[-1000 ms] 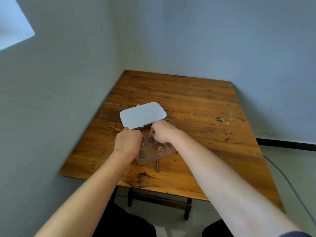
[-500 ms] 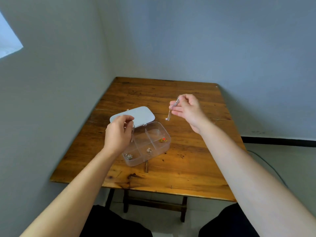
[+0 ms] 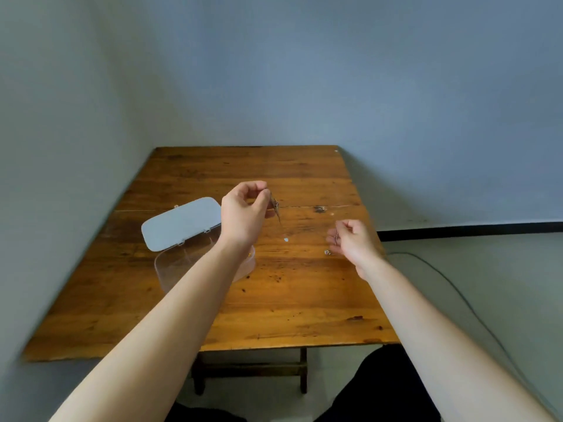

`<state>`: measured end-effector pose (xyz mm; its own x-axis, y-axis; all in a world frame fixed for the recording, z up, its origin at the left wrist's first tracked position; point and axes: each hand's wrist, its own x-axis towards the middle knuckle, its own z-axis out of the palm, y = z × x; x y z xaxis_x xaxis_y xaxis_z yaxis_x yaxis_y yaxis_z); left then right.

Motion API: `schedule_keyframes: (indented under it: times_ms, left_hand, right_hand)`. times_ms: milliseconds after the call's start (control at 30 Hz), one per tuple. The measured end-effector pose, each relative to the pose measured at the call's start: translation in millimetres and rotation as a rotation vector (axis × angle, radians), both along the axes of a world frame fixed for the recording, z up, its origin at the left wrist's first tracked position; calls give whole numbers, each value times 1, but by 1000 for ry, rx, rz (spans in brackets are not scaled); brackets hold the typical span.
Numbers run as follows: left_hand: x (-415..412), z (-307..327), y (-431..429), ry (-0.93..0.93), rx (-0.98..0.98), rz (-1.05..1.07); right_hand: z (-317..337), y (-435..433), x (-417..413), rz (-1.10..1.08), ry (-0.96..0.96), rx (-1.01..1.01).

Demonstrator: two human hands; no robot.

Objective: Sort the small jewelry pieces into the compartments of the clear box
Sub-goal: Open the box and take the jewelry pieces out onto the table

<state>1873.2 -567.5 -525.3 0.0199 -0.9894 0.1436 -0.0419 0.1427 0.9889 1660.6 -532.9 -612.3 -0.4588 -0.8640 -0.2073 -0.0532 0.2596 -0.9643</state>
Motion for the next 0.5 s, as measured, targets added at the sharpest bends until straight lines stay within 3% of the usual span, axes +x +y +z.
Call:
schedule_keyframes:
  times_ms: [200,333,500]
  left_hand:
    - [-38,-53,10,-102,104,-87]
    - [-40,-84,13,-275,159,-92]
    - [-24,-117,25,-748,-160,-121]
  right_hand:
    - [-43,33,-13,-171,-173,-114]
    - [-47,34,-14,-150,-170,-143]
    - [-51,36,-11,-64,49,-140]
